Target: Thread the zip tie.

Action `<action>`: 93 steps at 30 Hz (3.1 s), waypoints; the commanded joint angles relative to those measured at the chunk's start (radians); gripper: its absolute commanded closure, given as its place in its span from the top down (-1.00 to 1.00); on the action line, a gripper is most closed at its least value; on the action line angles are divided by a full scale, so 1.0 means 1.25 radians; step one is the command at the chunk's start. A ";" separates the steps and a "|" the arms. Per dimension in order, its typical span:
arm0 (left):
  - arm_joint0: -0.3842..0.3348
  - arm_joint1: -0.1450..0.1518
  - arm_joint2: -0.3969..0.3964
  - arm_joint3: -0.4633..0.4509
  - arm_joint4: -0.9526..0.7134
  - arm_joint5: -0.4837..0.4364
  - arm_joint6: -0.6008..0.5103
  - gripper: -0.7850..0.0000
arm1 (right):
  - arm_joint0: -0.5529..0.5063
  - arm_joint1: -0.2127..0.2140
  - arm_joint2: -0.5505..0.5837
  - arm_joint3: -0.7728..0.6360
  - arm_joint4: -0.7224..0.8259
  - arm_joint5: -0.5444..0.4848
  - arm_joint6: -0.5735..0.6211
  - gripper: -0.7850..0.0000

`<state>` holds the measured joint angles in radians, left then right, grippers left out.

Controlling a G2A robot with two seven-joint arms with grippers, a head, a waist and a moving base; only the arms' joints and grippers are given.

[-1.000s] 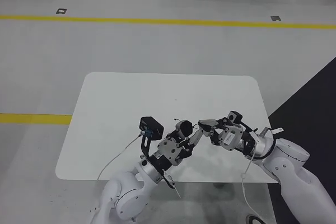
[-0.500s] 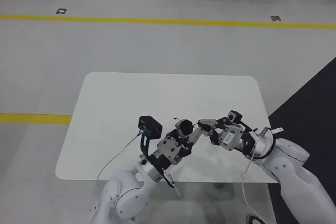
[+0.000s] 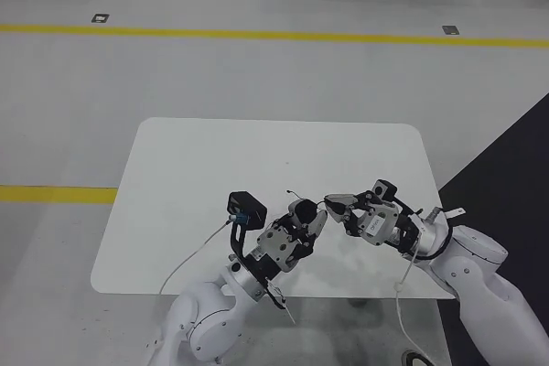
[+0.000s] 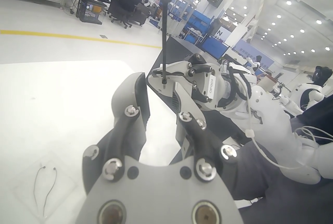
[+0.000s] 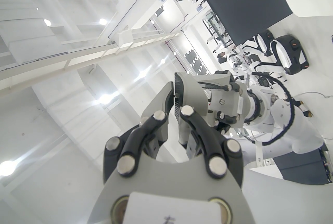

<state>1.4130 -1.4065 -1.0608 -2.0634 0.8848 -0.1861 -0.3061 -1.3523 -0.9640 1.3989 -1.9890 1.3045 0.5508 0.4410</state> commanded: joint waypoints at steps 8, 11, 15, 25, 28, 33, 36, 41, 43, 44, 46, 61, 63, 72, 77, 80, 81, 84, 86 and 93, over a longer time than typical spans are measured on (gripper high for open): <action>-0.005 0.002 0.002 0.001 -0.006 0.005 0.007 -0.60 | 0.001 -0.004 -0.001 -0.003 -0.003 0.005 0.000 -1.00; -0.007 0.003 0.002 0.000 -0.005 0.007 0.005 -0.76 | 0.001 -0.005 -0.003 -0.004 -0.003 0.005 0.000 -1.00; -0.008 0.005 0.004 0.001 -0.005 0.009 0.003 -0.83 | 0.002 -0.006 -0.001 -0.004 -0.003 0.006 0.002 -1.00; -0.007 0.008 0.006 -0.003 -0.008 0.007 0.009 -1.00 | -0.001 -0.010 0.003 -0.006 -0.006 0.007 0.003 -1.00; -0.006 0.009 0.006 -0.003 -0.005 0.008 0.011 -1.00 | -0.001 -0.011 0.004 -0.005 -0.005 0.007 0.003 -1.00; -0.007 0.011 0.008 0.000 -0.004 0.006 0.007 -1.00 | -0.001 -0.013 0.008 -0.003 -0.001 0.003 0.004 -1.00; -0.008 0.012 0.010 0.004 0.000 0.007 0.000 -1.00 | -0.002 -0.014 0.012 -0.005 -0.001 0.004 0.004 -1.00; -0.011 0.014 0.017 0.008 0.016 0.012 -0.015 -1.00 | -0.008 -0.015 0.015 -0.008 -0.006 0.006 0.006 -1.00; -0.013 0.015 0.022 0.007 0.030 0.011 -0.020 -1.00 | -0.008 -0.015 0.017 -0.010 -0.007 0.005 0.007 -1.00; -0.014 0.015 0.024 0.008 0.038 0.012 -0.022 -1.00 | -0.009 -0.015 0.018 -0.010 -0.007 0.005 0.006 -1.00; -0.016 0.015 0.027 0.009 0.042 0.015 -0.020 -1.00 | -0.009 -0.016 0.020 -0.013 -0.008 0.005 0.007 -1.00; -0.032 0.018 0.049 0.025 0.096 0.030 -0.051 -1.00 | -0.018 -0.019 0.044 -0.029 0.002 -0.004 0.020 -1.00; -0.035 0.018 0.052 0.027 0.103 0.033 -0.053 -1.00 | -0.018 -0.020 0.048 -0.032 0.002 -0.005 0.020 -1.00; -0.046 0.019 0.061 0.040 0.103 0.026 -0.073 -1.00 | -0.026 -0.023 0.063 -0.032 0.019 -0.020 0.036 -1.00; -0.044 0.021 0.066 0.038 0.117 0.022 -0.074 -1.00 | -0.028 -0.024 0.073 -0.028 0.024 -0.021 0.040 -1.00; -0.044 0.022 0.066 0.039 0.118 0.025 -0.075 -1.00 | -0.030 -0.025 0.079 -0.027 0.031 -0.024 0.041 -1.00; -0.043 0.022 0.067 0.041 0.119 0.026 -0.076 -1.00 | -0.031 -0.025 0.080 -0.026 0.031 -0.024 0.040 -1.00; -0.041 0.023 0.069 0.041 0.122 0.027 -0.076 -1.00 | -0.032 -0.026 0.082 -0.024 0.035 -0.025 0.041 -1.00; -0.042 0.023 0.070 0.040 0.123 0.028 -0.077 -1.00 | -0.034 -0.027 0.083 -0.025 0.035 -0.027 0.041 -1.00; -0.033 0.024 0.072 0.019 0.107 0.011 -0.052 -1.00 | -0.029 -0.029 0.075 -0.019 0.028 -0.015 0.031 -1.00</action>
<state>1.3671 -1.3768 -0.9726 -2.0296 1.0265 -0.1580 -0.3801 -1.3906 -0.9993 1.4960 -2.0175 1.3373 0.5291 0.4806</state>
